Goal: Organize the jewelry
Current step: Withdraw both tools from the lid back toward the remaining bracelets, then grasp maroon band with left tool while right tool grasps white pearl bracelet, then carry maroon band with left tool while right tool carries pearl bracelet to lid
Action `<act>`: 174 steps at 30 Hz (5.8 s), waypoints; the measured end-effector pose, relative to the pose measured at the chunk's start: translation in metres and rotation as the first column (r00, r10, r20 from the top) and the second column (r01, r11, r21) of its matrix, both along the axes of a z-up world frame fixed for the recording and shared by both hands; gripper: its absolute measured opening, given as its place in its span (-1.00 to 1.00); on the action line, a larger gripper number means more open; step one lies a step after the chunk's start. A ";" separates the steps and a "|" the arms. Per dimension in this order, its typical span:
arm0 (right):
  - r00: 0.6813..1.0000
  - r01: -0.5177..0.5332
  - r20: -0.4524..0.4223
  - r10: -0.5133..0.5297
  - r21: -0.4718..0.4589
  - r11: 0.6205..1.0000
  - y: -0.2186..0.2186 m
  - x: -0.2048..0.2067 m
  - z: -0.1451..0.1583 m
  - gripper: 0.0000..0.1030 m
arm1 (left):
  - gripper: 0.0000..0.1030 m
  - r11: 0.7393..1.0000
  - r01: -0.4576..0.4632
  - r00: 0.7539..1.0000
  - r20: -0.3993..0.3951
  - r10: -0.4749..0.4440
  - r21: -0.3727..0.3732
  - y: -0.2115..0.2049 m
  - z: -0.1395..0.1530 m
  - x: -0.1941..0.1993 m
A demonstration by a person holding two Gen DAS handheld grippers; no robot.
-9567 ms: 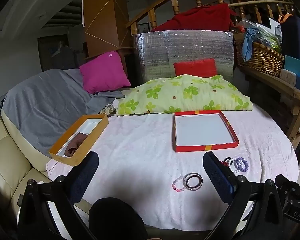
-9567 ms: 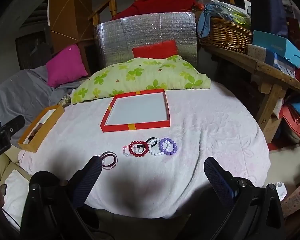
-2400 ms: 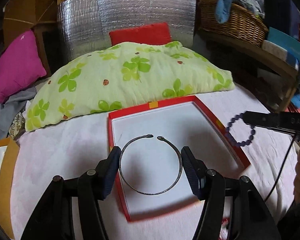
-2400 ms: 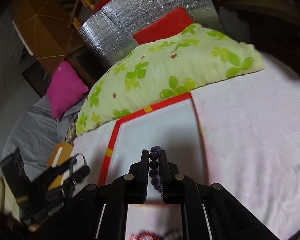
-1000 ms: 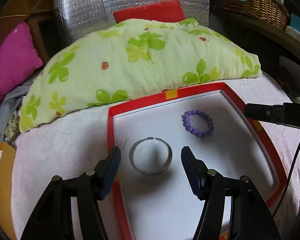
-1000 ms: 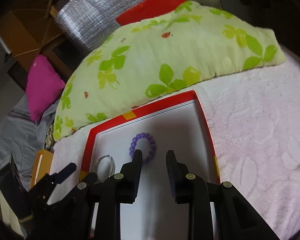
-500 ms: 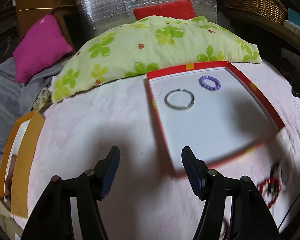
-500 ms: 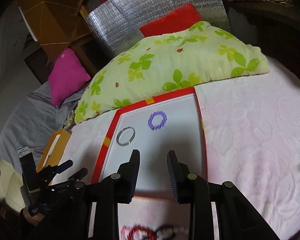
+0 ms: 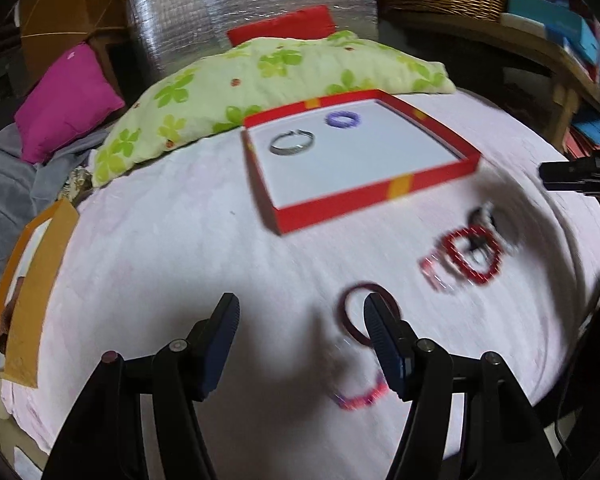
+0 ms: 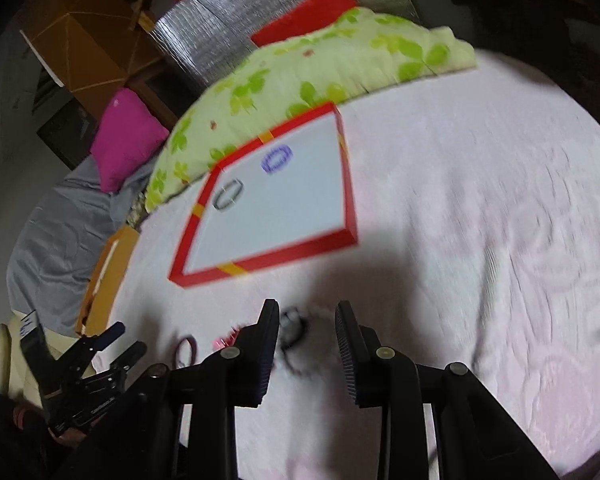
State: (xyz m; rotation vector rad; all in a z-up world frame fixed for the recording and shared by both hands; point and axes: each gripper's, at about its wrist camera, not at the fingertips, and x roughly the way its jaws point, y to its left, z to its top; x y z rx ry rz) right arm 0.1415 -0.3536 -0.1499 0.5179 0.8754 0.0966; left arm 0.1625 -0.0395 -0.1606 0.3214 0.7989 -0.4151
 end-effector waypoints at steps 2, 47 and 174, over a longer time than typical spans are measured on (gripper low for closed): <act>1.000 -0.005 -0.019 0.005 -0.006 1.000 -0.001 -0.002 -0.007 -0.39 | 0.28 1.000 0.019 1.000 -0.020 -0.019 -0.012 -0.002 -0.005 -0.004; 0.993 -0.067 -0.114 0.029 -0.341 0.938 0.044 0.028 -0.046 -0.79 | -0.58 0.992 0.092 0.978 -0.179 -0.107 -0.089 -0.040 -0.043 0.022; 0.969 -0.095 0.219 0.118 -0.114 0.989 0.097 0.135 0.111 -0.79 | -0.83 0.970 -0.125 0.990 0.032 0.135 -0.209 -0.007 0.092 0.141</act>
